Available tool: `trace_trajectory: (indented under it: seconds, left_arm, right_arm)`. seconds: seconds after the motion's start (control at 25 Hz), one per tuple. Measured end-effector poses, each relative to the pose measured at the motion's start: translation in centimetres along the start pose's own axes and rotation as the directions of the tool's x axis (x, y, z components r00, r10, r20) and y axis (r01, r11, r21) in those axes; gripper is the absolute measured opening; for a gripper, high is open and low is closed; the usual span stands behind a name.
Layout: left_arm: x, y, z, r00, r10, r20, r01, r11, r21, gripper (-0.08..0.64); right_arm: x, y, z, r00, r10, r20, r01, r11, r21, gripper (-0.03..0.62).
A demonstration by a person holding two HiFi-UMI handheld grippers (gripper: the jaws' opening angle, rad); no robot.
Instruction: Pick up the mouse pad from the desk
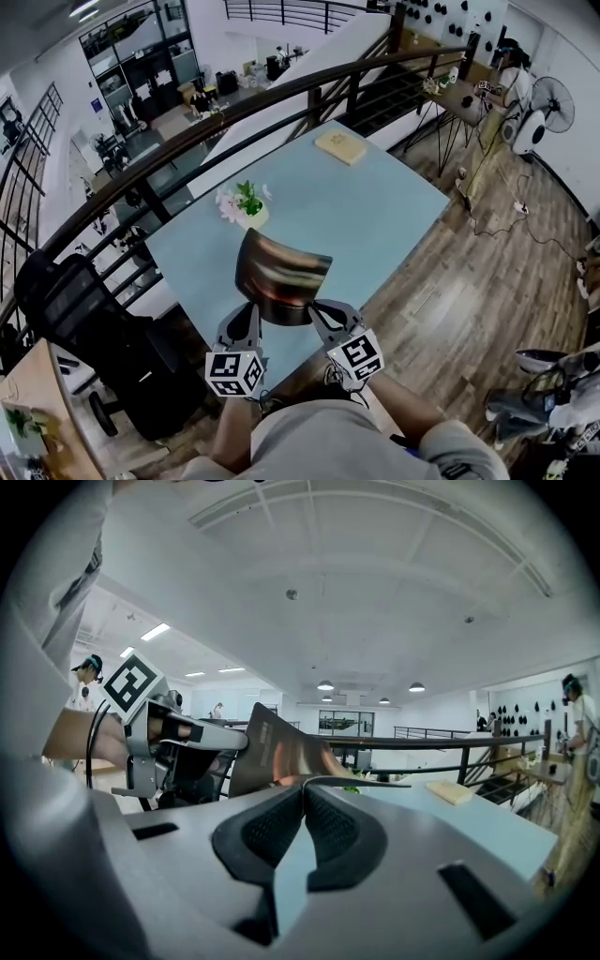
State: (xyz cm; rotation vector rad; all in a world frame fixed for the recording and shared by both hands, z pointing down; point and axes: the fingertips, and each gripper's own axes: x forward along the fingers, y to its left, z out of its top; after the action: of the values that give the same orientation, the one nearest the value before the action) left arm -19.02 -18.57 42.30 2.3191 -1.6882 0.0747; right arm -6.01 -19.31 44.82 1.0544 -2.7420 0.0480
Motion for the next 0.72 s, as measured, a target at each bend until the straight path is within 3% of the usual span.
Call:
trace_trajectory:
  seconds: [0.72]
  left_arm:
    - [0.72, -0.3, -0.11, 1.0, -0.005, -0.004, 0.005, 1.0, 0.003, 0.023]
  right_arm:
    - [0.22, -0.71, -0.02, 1.0, 0.004, 0.008, -0.004, 1.0, 0.013, 0.018]
